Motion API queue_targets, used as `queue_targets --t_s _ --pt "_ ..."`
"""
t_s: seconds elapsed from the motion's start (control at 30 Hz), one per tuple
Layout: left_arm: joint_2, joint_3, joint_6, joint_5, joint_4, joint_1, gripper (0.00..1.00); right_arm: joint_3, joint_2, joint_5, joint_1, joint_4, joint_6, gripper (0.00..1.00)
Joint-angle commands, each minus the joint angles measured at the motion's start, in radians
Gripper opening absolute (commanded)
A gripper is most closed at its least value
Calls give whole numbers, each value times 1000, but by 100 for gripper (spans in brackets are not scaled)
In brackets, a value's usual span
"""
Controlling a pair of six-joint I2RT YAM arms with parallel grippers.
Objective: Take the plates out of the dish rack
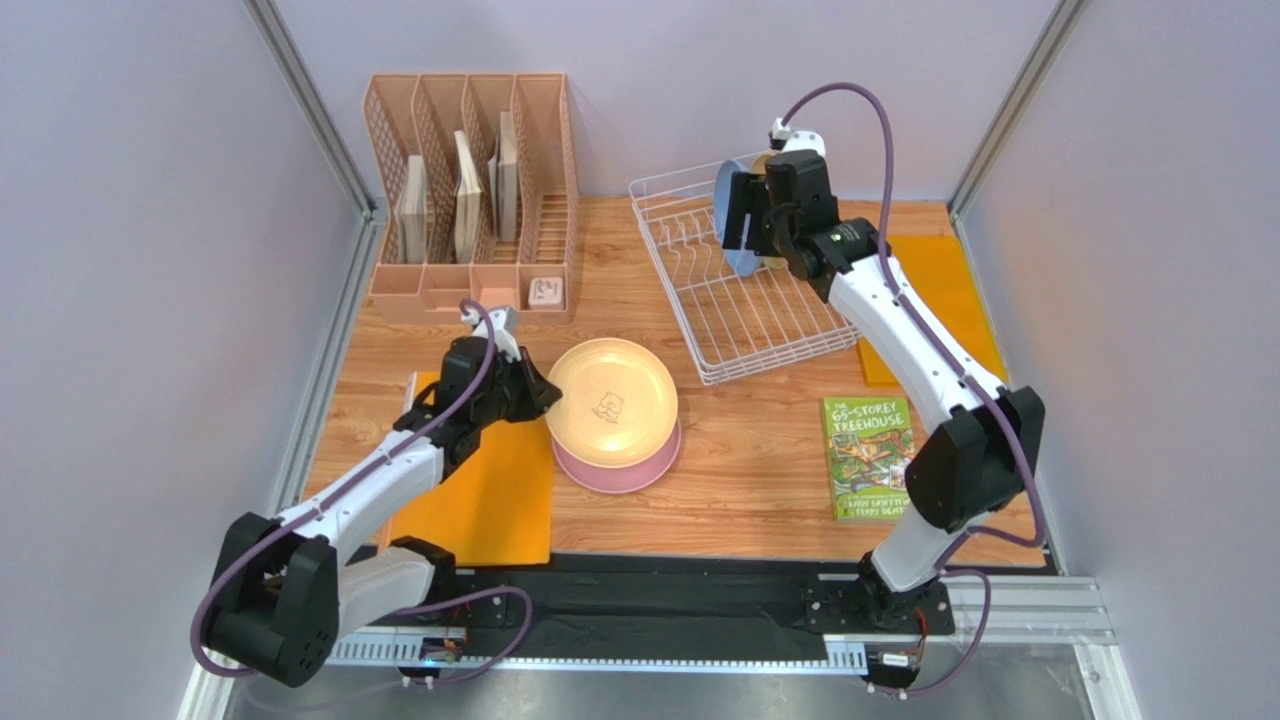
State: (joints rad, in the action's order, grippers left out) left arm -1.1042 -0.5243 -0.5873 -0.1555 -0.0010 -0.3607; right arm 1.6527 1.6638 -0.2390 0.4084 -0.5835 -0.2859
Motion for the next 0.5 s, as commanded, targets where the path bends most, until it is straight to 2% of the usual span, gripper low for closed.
queue_targets --t_s 0.0,0.23,0.27,0.33,0.37,0.47 --pt "-14 12 -20 -6 38 -4 0 74 101 -134 -11 50 86 78" --pt "-75 20 -19 5 45 -4 1 199 261 -181 -20 77 159 77" --pt "-80 21 -20 2 55 -4 13 212 275 -181 -22 79 168 77" --pt "-89 27 -23 2 62 -4 27 243 316 -187 -22 91 189 77" --pt "-89 27 -23 5 65 -4 42 251 332 -201 -23 102 200 77" --pt "-85 30 -20 11 68 -4 57 304 387 -243 -22 119 237 76"
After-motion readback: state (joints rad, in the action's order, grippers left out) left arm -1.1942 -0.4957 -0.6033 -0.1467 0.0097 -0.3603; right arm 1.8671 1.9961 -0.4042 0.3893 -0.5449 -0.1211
